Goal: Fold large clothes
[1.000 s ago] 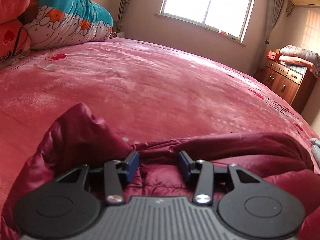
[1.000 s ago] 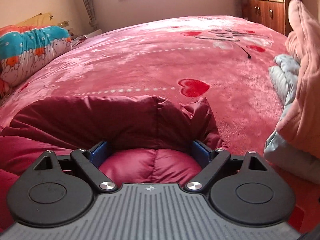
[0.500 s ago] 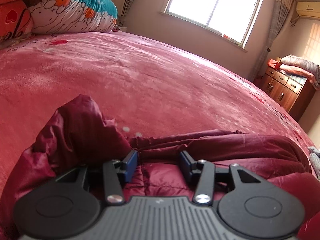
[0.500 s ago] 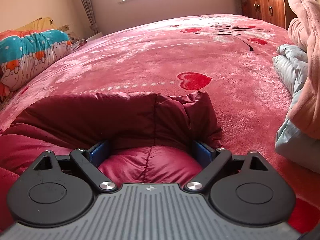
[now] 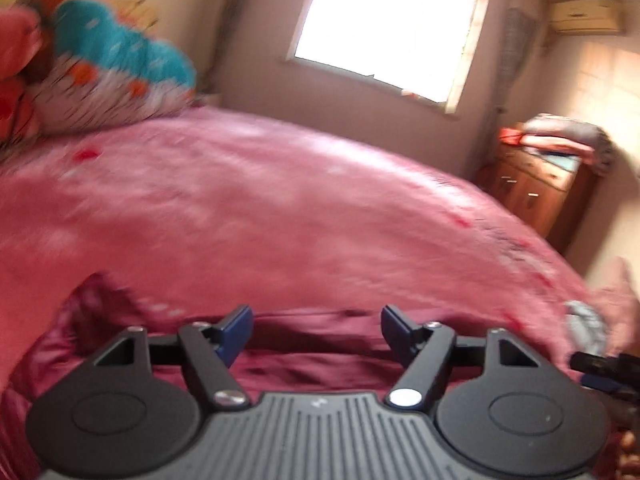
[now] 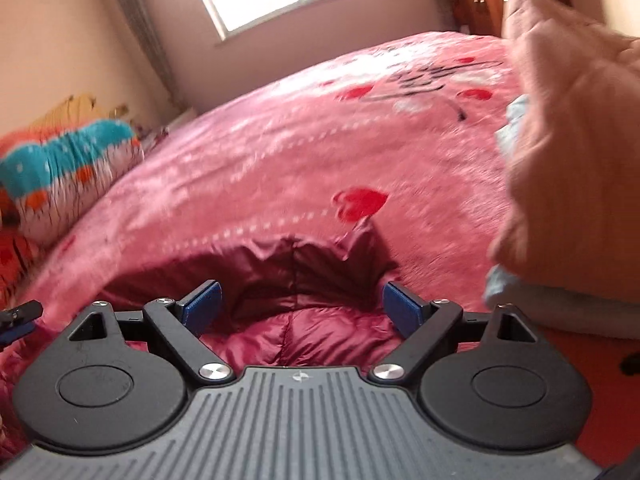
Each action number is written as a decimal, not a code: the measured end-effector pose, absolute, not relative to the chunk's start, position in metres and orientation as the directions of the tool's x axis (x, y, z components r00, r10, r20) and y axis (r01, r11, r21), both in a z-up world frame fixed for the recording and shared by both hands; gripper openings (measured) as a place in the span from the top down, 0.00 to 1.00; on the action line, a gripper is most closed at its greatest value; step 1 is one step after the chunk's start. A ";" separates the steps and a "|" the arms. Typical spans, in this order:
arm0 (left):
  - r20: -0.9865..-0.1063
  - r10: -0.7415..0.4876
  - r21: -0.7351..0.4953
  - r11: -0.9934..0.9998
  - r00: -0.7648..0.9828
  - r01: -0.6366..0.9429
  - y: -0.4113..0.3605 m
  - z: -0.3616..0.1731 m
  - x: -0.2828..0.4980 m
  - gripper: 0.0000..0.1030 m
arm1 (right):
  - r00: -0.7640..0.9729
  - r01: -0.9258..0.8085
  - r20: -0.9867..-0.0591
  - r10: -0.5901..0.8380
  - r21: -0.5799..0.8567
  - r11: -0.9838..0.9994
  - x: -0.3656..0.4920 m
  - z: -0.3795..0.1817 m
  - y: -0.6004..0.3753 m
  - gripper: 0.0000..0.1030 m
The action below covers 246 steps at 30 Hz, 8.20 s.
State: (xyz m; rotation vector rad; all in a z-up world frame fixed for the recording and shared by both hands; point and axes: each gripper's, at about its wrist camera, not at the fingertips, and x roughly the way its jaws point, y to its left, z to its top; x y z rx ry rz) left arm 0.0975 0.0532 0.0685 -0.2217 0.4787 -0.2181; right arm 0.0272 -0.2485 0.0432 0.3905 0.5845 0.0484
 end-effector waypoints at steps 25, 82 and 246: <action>-0.510 -0.209 -0.121 0.978 0.834 0.171 -0.067 -0.001 0.095 0.05 | 0.765 0.068 -0.629 0.143 0.299 0.952 0.003 0.002 -0.258 0.00; -0.620 -0.419 -0.659 0.737 0.663 -0.151 0.237 -0.010 0.093 0.02 | 0.676 -0.072 -0.448 0.585 0.750 0.658 -0.022 -0.011 -0.319 0.00; -0.472 -0.536 -0.159 0.833 0.700 0.530 -0.137 0.152 -0.072 0.01 | 0.668 0.730 -0.313 -0.675 0.103 0.675 -0.273 0.180 -0.424 0.00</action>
